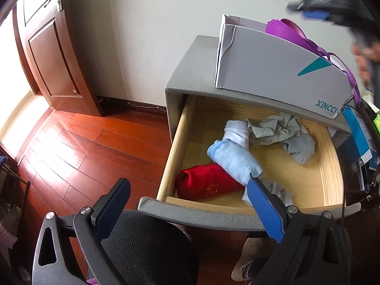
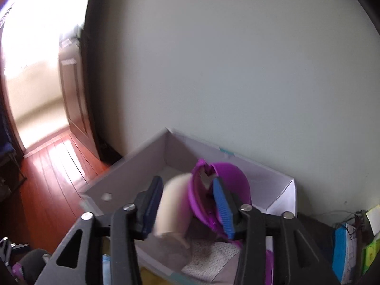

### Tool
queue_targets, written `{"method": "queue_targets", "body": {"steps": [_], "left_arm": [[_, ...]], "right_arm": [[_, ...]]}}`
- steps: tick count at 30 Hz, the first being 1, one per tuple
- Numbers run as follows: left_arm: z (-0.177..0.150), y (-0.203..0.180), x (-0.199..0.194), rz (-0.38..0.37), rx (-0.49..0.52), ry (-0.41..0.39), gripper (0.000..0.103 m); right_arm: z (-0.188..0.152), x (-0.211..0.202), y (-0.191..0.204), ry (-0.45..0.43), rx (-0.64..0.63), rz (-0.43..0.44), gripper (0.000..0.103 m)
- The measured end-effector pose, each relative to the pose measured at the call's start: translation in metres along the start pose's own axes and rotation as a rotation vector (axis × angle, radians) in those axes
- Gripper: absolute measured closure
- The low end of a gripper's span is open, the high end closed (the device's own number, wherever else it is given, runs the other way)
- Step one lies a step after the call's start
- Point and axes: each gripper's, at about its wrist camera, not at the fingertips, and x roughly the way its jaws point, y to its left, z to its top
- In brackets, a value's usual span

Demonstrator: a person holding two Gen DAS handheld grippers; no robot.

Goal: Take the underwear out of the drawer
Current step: 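Lift the purple bra into the XINCCI box and open the right gripper, then reach the right gripper into the drawer and grasp the light blue rolled cloth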

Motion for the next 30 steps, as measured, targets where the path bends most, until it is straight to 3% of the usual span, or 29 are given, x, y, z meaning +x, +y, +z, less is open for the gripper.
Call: {"method": "queue_targets", "body": {"steps": [3,7,11,15,26,30], "left_arm": [[0.0,0.0,-0.001,0.011,0.003,-0.005,0.005],[0.001,0.0,-0.004,0.021,0.014,-0.012,0.005],[0.001,-0.002,-0.013,0.028,0.026,-0.03,0.005],[0.005,-0.004,-0.023,0.036,0.042,-0.044,0.005],[0.009,0.021,-0.027,0.099,0.052,-0.027,0.004],[0.008,0.034,-0.016,0.101,0.013,0.001,0.004]], "right_arm": [[-0.025,-0.059,0.019,-0.076,0.011,0.142,0.034],[-0.075,-0.074,0.052,0.011,0.034,0.264,0.029],[-0.127,-0.053,0.064,0.157,0.079,0.271,0.029],[-0.152,-0.027,0.066,0.245,0.166,0.309,0.029],[-0.172,0.045,0.109,0.406,0.092,0.297,0.029],[-0.178,0.061,0.12,0.449,0.074,0.285,0.029]]}}
